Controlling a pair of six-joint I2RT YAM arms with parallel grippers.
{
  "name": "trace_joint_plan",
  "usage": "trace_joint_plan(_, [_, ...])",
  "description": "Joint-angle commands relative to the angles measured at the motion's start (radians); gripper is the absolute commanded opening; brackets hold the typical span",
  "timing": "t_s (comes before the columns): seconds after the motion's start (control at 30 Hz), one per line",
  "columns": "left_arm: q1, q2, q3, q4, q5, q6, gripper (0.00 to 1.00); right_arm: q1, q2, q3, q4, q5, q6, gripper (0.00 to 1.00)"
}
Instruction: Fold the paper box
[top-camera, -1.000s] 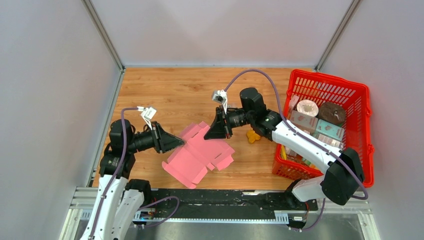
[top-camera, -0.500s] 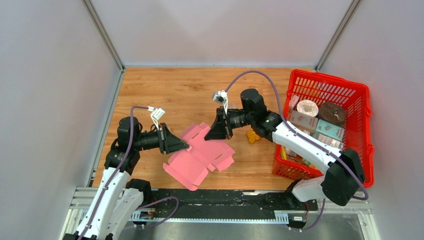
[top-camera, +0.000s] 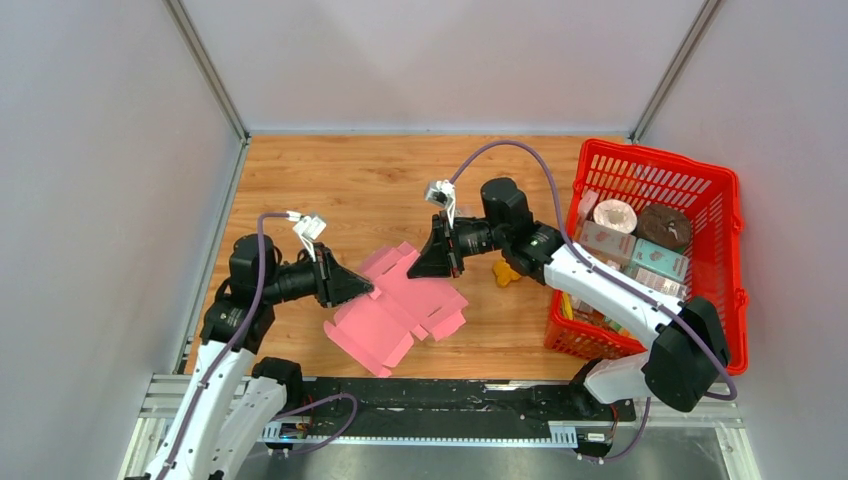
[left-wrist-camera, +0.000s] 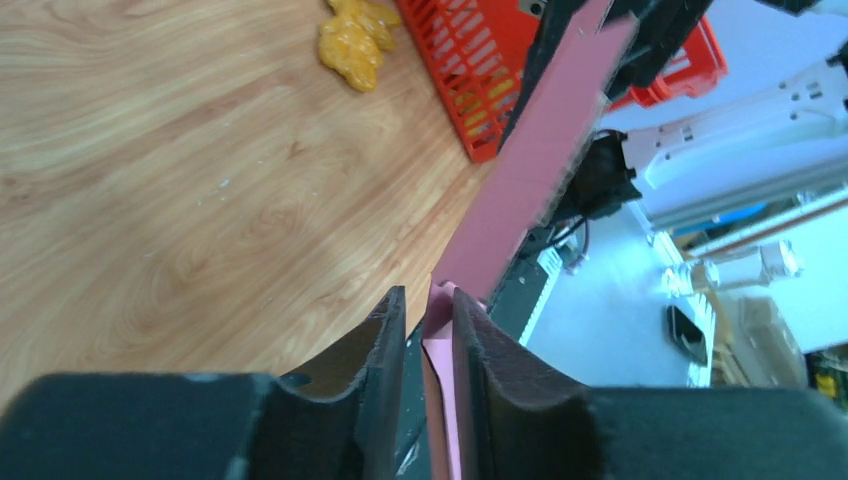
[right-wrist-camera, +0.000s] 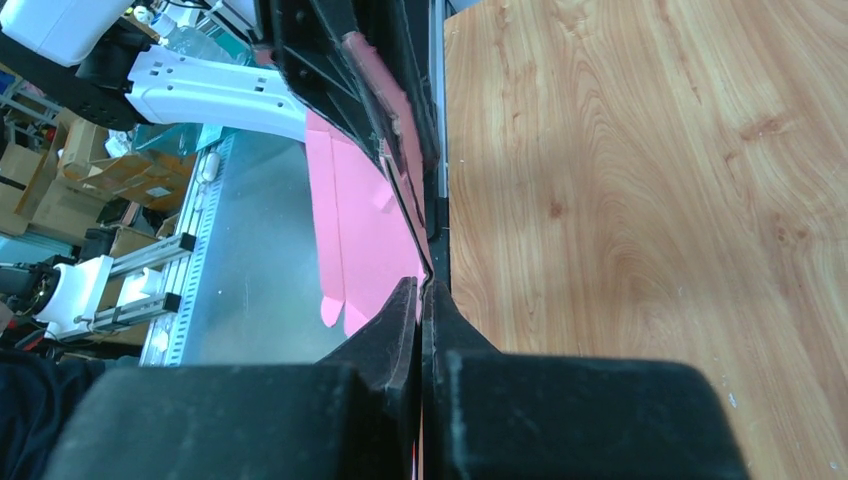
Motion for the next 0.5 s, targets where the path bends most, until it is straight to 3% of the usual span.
trace_joint_plan(0.0, [0.008, -0.025, 0.078, -0.106, -0.143, 0.090, 0.41, -0.008, 0.003, 0.030, -0.010, 0.037, -0.024, 0.00])
trace_joint_plan(0.03, [0.008, -0.039, 0.098, -0.133, -0.157, 0.102, 0.48, -0.006, 0.009, 0.034, -0.019, 0.042, -0.024, 0.00])
trace_joint_plan(0.17, [0.008, -0.074, 0.188, -0.172, -0.236, 0.141, 0.58, -0.006, 0.037, 0.039, -0.019, 0.040, -0.026, 0.00])
trace_joint_plan(0.3, [0.007, 0.019, 0.294, -0.129, -0.286, 0.093, 0.55, -0.003, 0.064, 0.054, -0.030, -0.004, -0.027, 0.00])
trace_joint_plan(0.37, [0.008, 0.100, 0.353, -0.108, -0.313, 0.070, 0.47, 0.000, 0.060, 0.060, -0.049, -0.010, -0.041, 0.00])
trace_joint_plan(0.47, [0.005, 0.232, 0.422, -0.077, -0.246, 0.042, 0.44, 0.000, 0.035, 0.048, -0.048, -0.025, -0.055, 0.00])
